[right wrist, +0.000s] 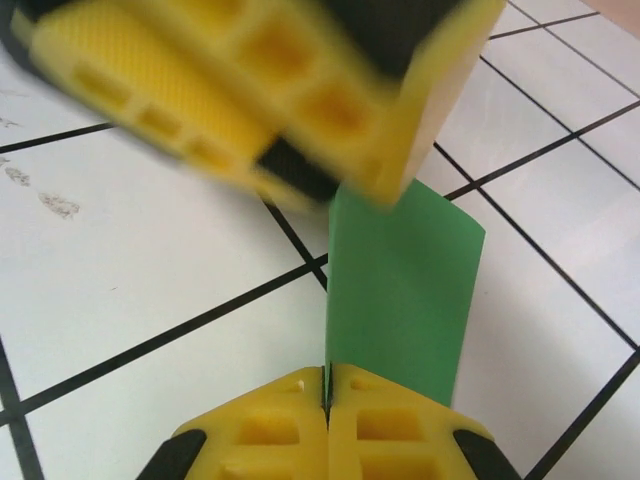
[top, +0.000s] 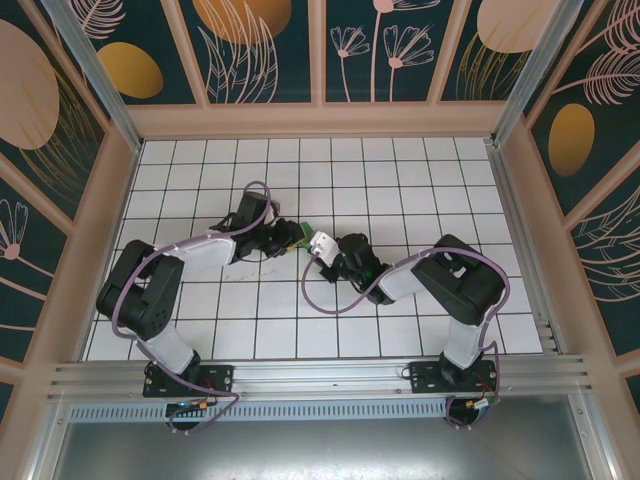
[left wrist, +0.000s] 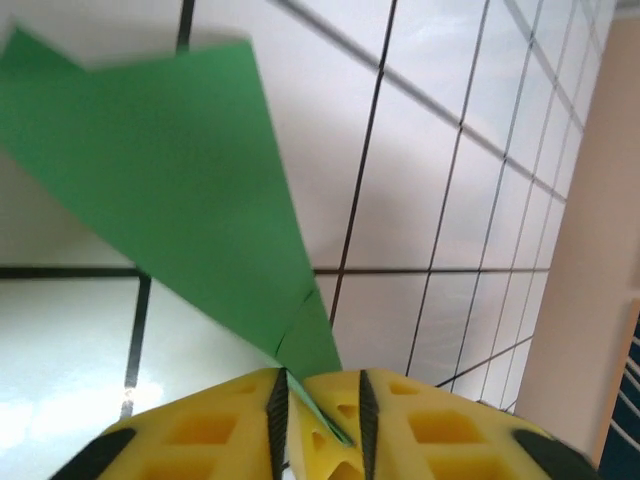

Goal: Fold a paper plane with a square sheet of paper (pick it up from the middle)
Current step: Fold the wing for the fifth time at the center of the table.

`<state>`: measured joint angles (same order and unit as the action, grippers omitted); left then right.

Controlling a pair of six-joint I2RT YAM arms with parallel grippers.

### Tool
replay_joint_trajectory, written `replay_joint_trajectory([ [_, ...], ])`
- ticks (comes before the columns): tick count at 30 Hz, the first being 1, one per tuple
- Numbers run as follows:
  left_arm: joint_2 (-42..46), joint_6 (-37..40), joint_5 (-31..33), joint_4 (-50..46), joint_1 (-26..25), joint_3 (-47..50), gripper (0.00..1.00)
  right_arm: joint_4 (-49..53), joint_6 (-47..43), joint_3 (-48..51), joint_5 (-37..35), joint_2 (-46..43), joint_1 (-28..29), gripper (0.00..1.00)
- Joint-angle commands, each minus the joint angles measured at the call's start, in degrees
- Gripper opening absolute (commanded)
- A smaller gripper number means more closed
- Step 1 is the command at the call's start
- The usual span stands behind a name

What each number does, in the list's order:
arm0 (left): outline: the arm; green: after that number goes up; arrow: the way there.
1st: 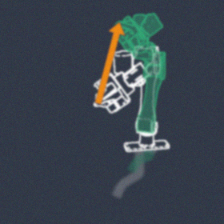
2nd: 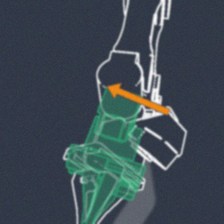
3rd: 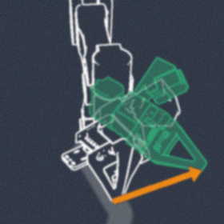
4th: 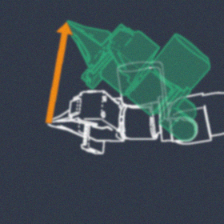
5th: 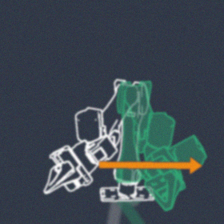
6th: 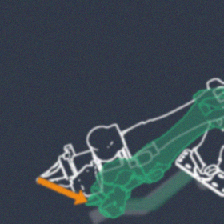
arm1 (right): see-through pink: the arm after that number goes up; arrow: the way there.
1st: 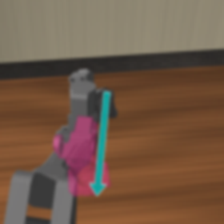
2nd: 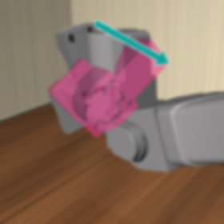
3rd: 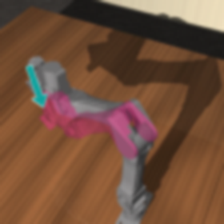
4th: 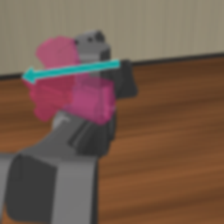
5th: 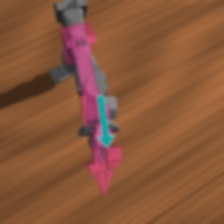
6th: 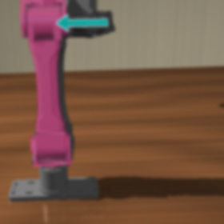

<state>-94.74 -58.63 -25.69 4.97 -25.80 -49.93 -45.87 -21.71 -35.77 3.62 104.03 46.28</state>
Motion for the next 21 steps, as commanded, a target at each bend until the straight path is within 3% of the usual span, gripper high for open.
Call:
replay_joint_trajectory([
  [1,4.76,0.83,3.63,-1.21,2.94,0.18,0.35,1.85,4.29,-1.78,2.94,-0.38,-0.58,0.00],
  [8,12.70,0.97,12.68,0.23,5.06,5.91,0.49,8.77,15.14,-5.32,6.16,-0.29,-1.01,0.00],
  [21,16.04,-2.48,3.10,21.10,4.97,21.23,0.50,16.51,38.30,-12.39,19.30,2.60,-3.30,0.00],
])
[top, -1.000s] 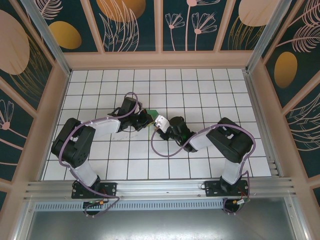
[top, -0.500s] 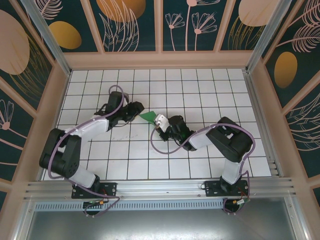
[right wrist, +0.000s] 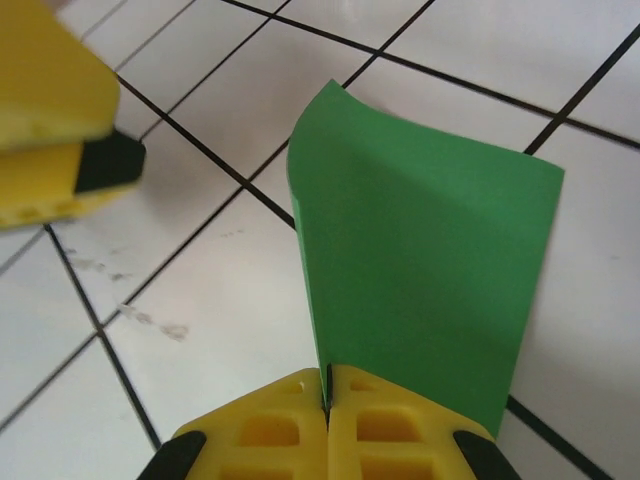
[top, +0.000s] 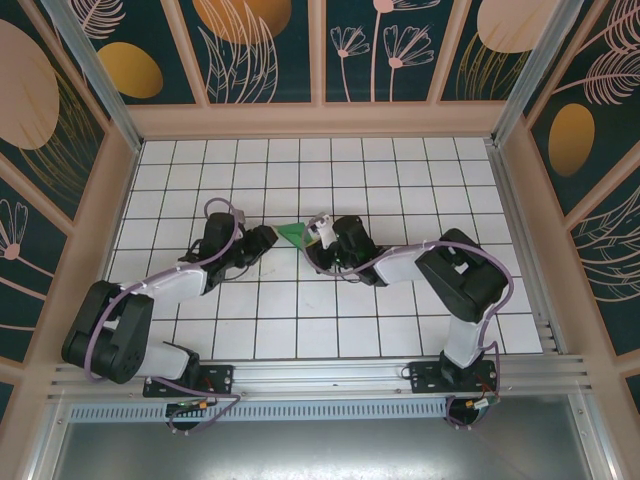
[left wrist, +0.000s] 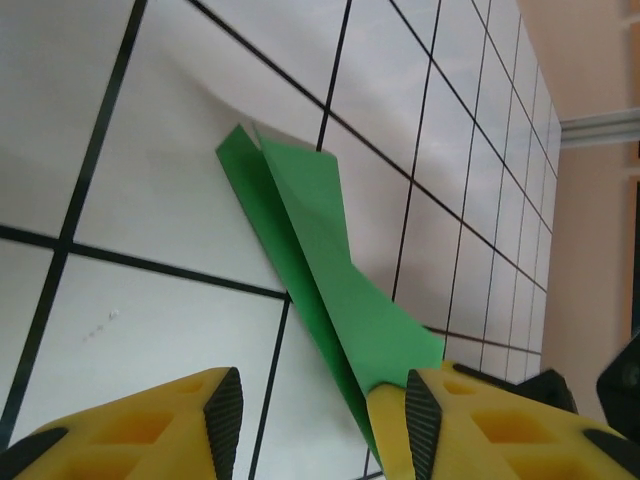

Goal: Fold a paper plane with a square sheet of paper (pick it up from the middle)
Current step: Fold the wing for the fifth time at the center of the table.

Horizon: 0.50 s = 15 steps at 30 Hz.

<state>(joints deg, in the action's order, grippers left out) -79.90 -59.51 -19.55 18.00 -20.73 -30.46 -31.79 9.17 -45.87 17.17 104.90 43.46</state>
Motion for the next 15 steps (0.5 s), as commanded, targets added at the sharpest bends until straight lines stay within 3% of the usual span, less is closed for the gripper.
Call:
replay_joint_trajectory([
  [1,1.07,-1.90,-3.60,9.11,-0.10,2.40,0.50,2.70,8.37,-2.62,6.52,2.02,-0.48,0.00],
  [15,-3.53,-5.52,-7.48,21.02,-2.38,6.09,0.51,-3.13,23.47,-1.04,16.71,4.79,-3.71,0.00],
])
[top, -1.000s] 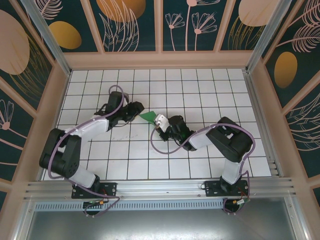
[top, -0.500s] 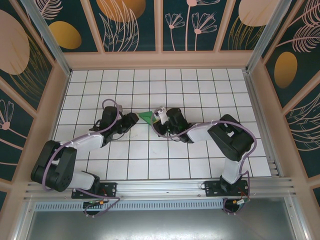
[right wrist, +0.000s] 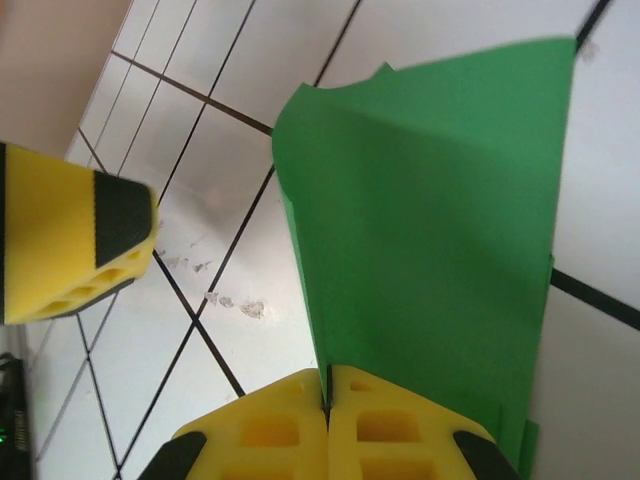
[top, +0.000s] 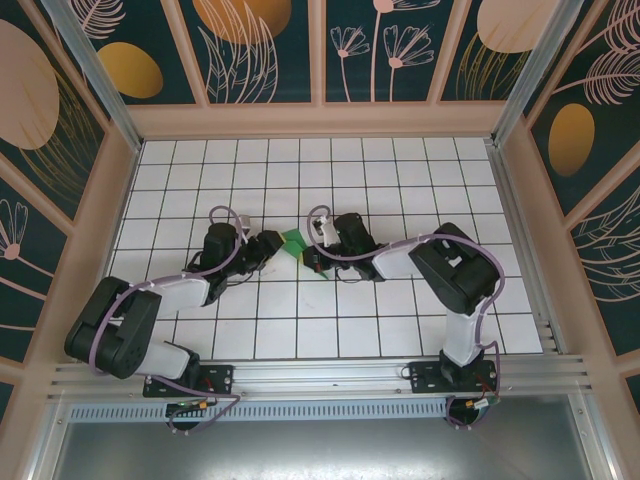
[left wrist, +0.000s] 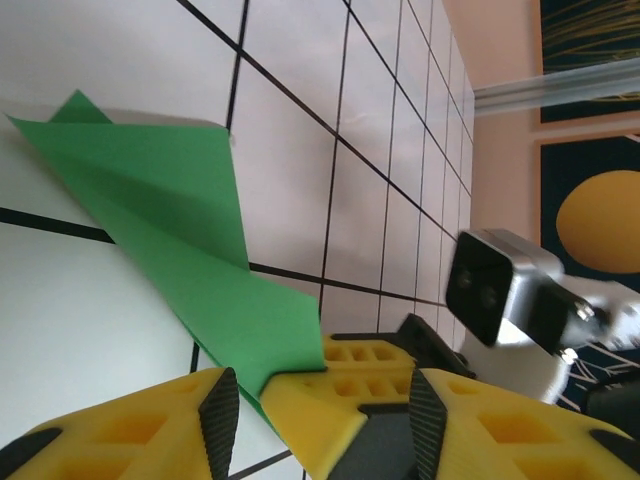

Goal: Fold a paper plane with a square sheet of paper (pick it up from the middle)
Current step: Fold the wing for the fifth time at the center of the table.

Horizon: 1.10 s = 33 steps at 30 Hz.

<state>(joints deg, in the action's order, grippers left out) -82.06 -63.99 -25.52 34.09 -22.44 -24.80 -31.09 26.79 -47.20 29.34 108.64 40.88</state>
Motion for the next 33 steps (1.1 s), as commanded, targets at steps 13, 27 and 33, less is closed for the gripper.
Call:
replay_joint_trajectory([
  [13,-8.77,-1.37,-3.02,9.53,-3.03,-2.65,0.47,-17.62,19.55,6.45,10.80,1.28,-4.67,0.00],
  [27,-15.83,-0.90,-4.42,13.55,-4.81,-6.83,0.37,-24.79,27.23,10.48,10.41,1.33,-6.01,0.00],
  [33,-18.48,-0.18,-4.05,13.37,-4.92,-7.09,0.36,-25.39,28.96,11.51,9.87,2.41,-6.51,0.00],
])
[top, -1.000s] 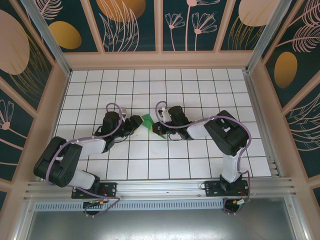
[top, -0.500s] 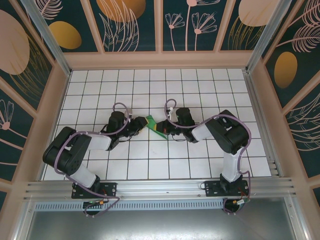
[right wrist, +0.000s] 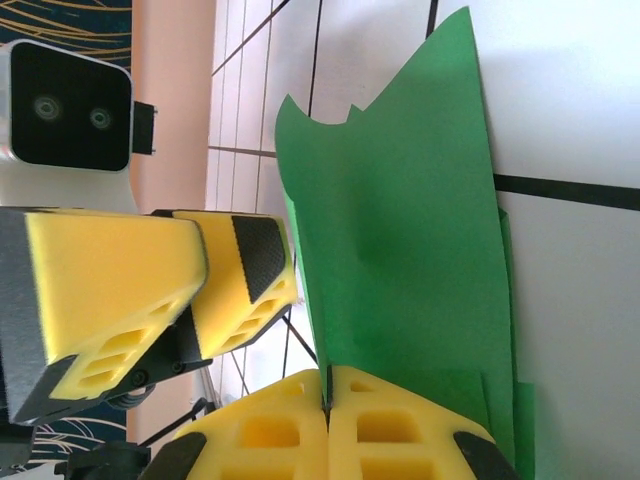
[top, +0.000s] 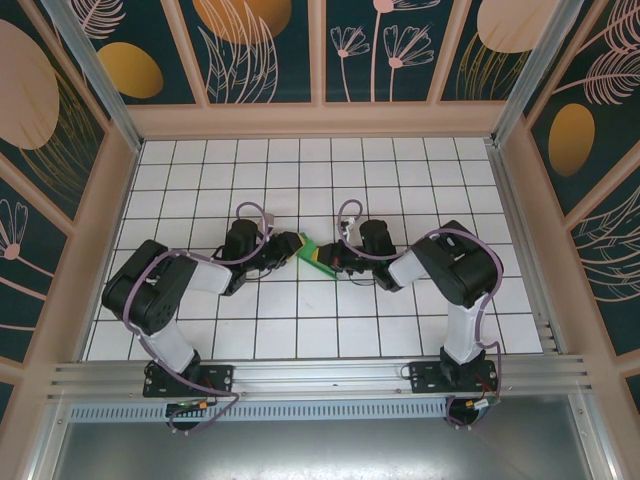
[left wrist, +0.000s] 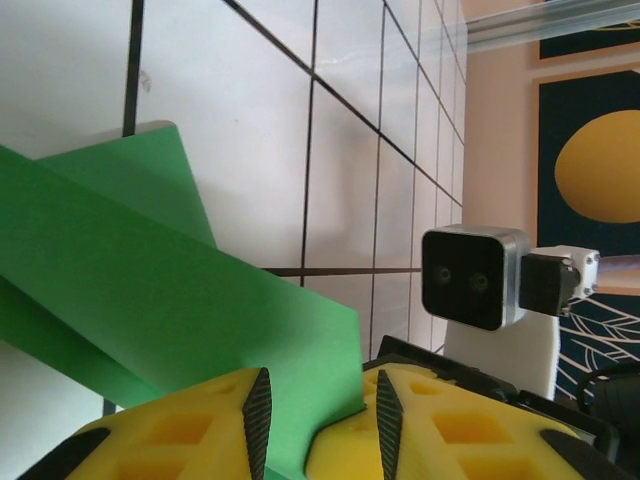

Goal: Fold a paper plane with a square sheet of paper (pick it up from the middle)
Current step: Fold the wing for the fifth time at the center of the table.

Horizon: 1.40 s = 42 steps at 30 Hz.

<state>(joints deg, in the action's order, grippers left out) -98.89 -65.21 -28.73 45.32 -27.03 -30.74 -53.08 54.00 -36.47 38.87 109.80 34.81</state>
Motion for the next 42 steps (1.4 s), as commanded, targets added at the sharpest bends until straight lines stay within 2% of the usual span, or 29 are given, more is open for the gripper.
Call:
replay_joint_trajectory([
  [1,-1.94,1.05,-0.88,2.14,-0.31,-1.27,0.36,-3.21,1.73,0.83,0.38,1.42,-0.47,0.00],
  [14,-4.95,1.62,-0.01,1.08,-0.31,-2.18,0.35,0.49,-0.23,0.63,0.60,2.17,-0.75,0.00],
  [22,-5.93,3.06,0.54,-2.38,-0.32,-3.72,0.34,7.17,-7.59,-1.21,2.16,0.43,-0.91,0.17],
  [30,-6.55,3.94,1.28,-5.71,-0.31,-4.78,0.33,17.25,-16.77,-4.60,1.87,-1.28,-1.29,0.26],
  [37,-6.85,4.55,2.43,-9.03,-0.31,-5.65,0.33,28.05,-29.36,-7.74,0.33,-3.65,-1.28,0.39],
  [42,-7.24,4.65,2.79,-10.19,-0.32,-6.26,0.33,33.90,-35.43,-9.30,-1.36,-5.48,-1.31,0.43],
])
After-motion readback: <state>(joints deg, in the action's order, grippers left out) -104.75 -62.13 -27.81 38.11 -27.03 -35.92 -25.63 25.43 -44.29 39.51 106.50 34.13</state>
